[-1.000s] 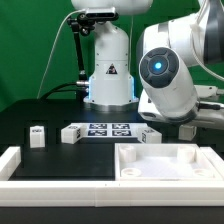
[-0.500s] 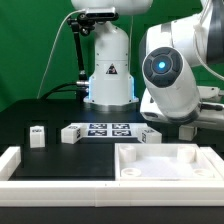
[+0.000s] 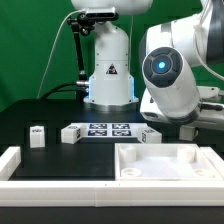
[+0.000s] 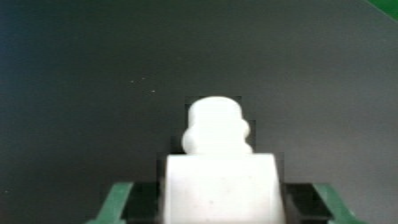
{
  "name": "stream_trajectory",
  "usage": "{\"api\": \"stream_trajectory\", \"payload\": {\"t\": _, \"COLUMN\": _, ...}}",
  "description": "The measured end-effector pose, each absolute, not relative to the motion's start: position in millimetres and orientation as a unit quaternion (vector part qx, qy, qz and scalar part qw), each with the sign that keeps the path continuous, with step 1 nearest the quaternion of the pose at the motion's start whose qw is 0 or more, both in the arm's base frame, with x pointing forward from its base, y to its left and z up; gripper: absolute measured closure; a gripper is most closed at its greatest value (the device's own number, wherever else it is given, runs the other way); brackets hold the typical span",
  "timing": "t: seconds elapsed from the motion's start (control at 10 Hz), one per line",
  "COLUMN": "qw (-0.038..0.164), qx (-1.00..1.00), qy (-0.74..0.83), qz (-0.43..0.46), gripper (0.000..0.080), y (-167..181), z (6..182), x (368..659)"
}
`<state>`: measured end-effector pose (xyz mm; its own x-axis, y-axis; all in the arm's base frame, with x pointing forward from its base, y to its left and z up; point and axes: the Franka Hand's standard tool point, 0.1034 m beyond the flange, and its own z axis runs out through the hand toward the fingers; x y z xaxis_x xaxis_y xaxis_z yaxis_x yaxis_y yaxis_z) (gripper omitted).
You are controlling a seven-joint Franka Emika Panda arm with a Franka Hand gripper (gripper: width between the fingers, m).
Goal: Assemble one leg
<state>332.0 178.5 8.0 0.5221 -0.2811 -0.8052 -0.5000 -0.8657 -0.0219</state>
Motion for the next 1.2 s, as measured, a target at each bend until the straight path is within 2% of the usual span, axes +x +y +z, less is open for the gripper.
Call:
{"api": "stream_trajectory", "payload": {"t": 0.1, "qw": 0.127, "qx": -0.863, "qy": 0.226, "qz": 0.433, "gripper": 0.051, "y": 177.5, "z": 8.4, "x": 332.5}}
{"api": "stream_trajectory", "payload": {"t": 0.2, "qw": 0.128, "qx": -0.866, "qy": 0.21, "qz": 0.436, "gripper": 0.0509, "y": 170.4, "z": 18.4, "x": 334.2}}
{"api": "stream_trajectory", "payload": {"t": 0.5, "qw": 0.133, "qx": -0.864, "qy": 0.19, "qz": 0.446, "gripper": 0.0508, "y": 156.4, "z": 68.0, "x": 351.2}}
{"api": "stream_trajectory", "payload": {"t": 0.7, "qw": 0.138, "qx": -0.861, "qy": 0.193, "qz": 0.45, "gripper": 0.0508, "y": 152.9, "z": 91.8, "x": 366.4}}
{"api": "stream_trajectory", "payload": {"t": 0.9, "qw": 0.131, "qx": -0.88, "qy": 0.204, "qz": 0.408, "gripper": 0.0508, "y": 154.7, "z": 79.2, "x": 372.0}}
{"api": "stream_trajectory", "payload": {"t": 1.1, "qw": 0.121, "qx": -0.917, "qy": 0.21, "qz": 0.318, "gripper": 0.0508, "y": 155.0, "z": 79.8, "x": 376.6}}
{"api": "stream_trajectory", "payload": {"t": 1.2, "qw": 0.102, "qx": -0.942, "qy": 0.179, "qz": 0.265, "gripper": 0.0508, "y": 144.4, "z": 69.0, "x": 379.6}}
